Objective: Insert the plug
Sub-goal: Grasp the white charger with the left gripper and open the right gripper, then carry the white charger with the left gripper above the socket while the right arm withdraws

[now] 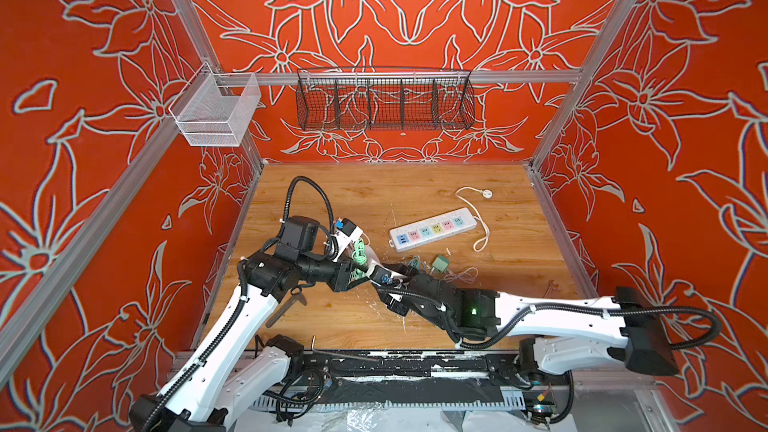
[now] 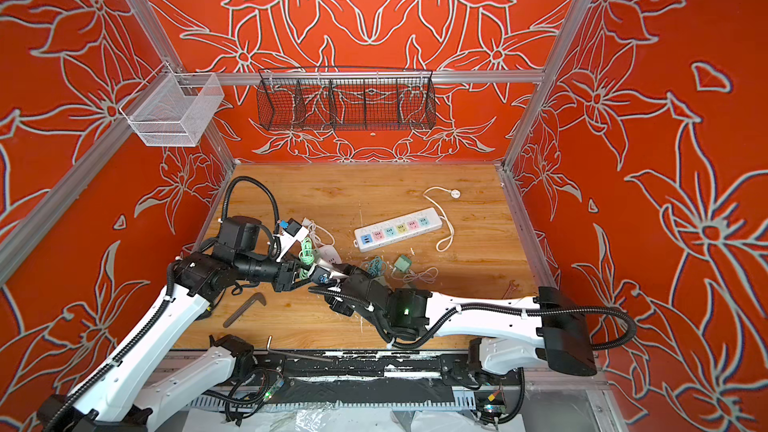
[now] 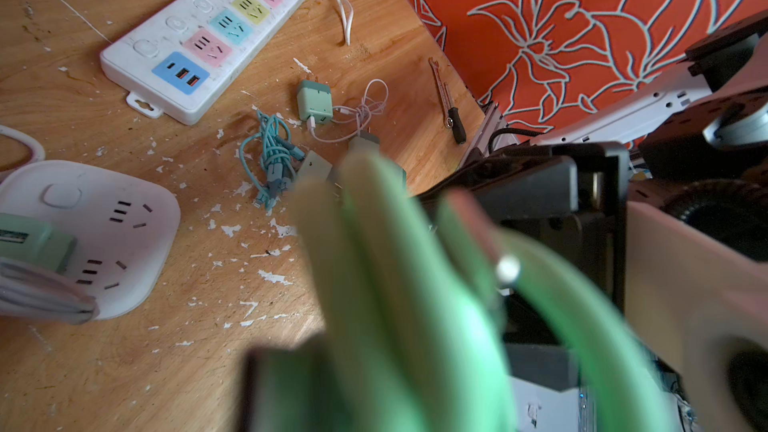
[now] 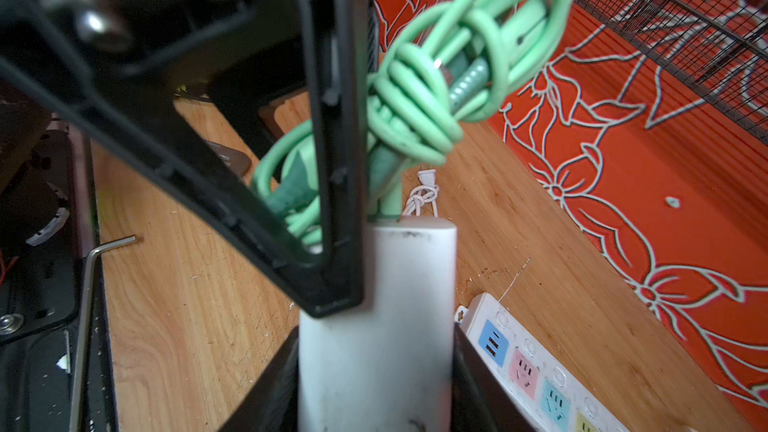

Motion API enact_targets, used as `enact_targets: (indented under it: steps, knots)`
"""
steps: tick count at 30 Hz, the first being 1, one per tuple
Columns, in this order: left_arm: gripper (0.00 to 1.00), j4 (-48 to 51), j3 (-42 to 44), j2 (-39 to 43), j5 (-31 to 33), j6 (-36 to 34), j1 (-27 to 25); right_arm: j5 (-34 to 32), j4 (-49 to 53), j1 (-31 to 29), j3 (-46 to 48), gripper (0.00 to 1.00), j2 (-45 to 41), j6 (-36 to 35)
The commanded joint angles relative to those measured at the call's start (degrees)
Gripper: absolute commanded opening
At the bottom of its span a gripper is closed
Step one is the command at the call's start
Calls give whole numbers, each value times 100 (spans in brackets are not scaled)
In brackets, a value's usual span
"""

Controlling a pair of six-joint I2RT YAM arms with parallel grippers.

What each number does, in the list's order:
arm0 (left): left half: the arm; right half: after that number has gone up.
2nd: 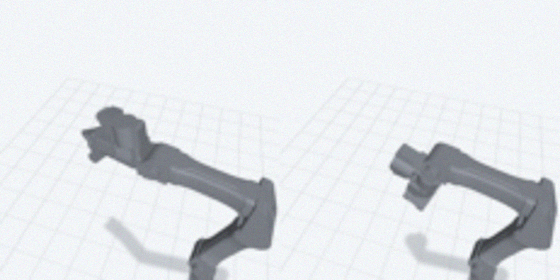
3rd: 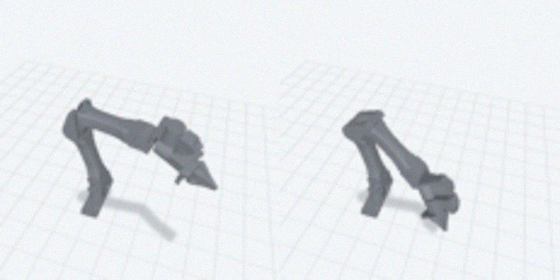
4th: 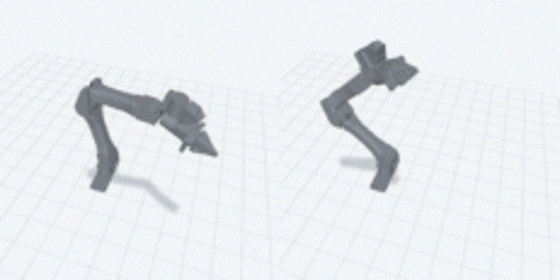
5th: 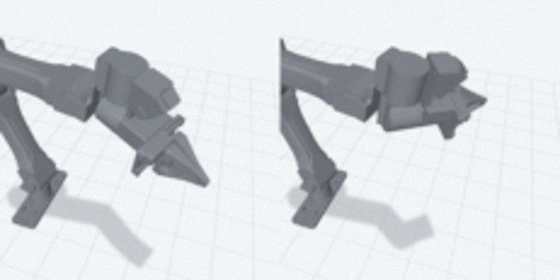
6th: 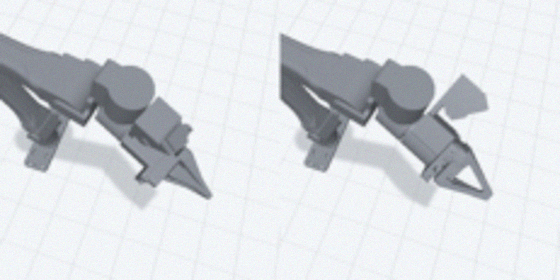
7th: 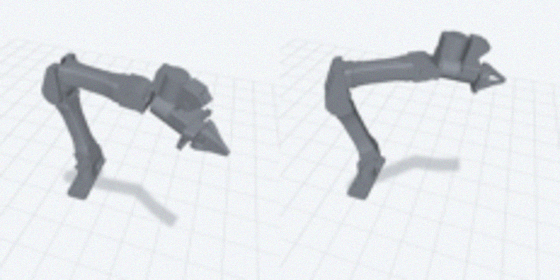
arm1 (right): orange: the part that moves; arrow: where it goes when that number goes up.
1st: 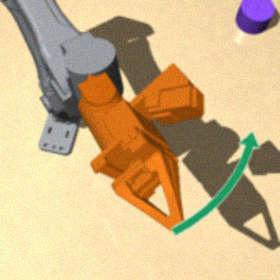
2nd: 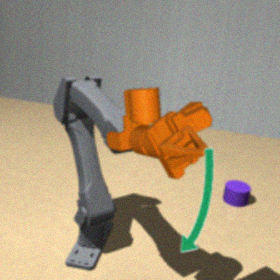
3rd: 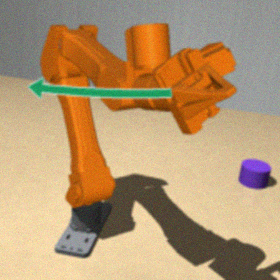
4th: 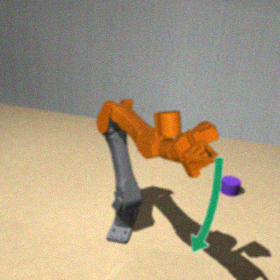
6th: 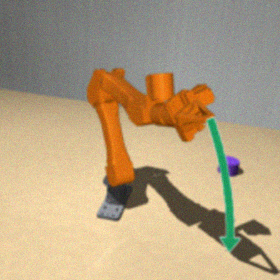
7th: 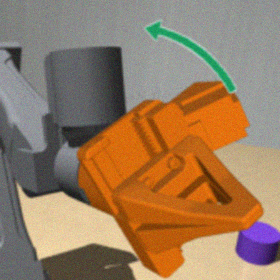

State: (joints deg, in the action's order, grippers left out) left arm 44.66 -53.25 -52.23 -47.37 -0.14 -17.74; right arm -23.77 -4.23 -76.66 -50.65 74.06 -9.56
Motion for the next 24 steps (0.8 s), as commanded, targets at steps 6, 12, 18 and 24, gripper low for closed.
enact_targets:
  steps: [6,12,18,24]
  knots:
    - [13,-162,-154,-59,-81,12,-37,-171,-369,-68,-95,27,-17,28]
    - [3,-145,-424,-224,473,-123,-36,155,339,92,-120,62,-115,506]
    - [0,-175,-688,-748,1547,-229,-35,975,796,555,334,84,-844,1100]
    - [0,-708,-678,-988,1796,-482,-54,1069,1248,1068,789,91,-1607,1663]
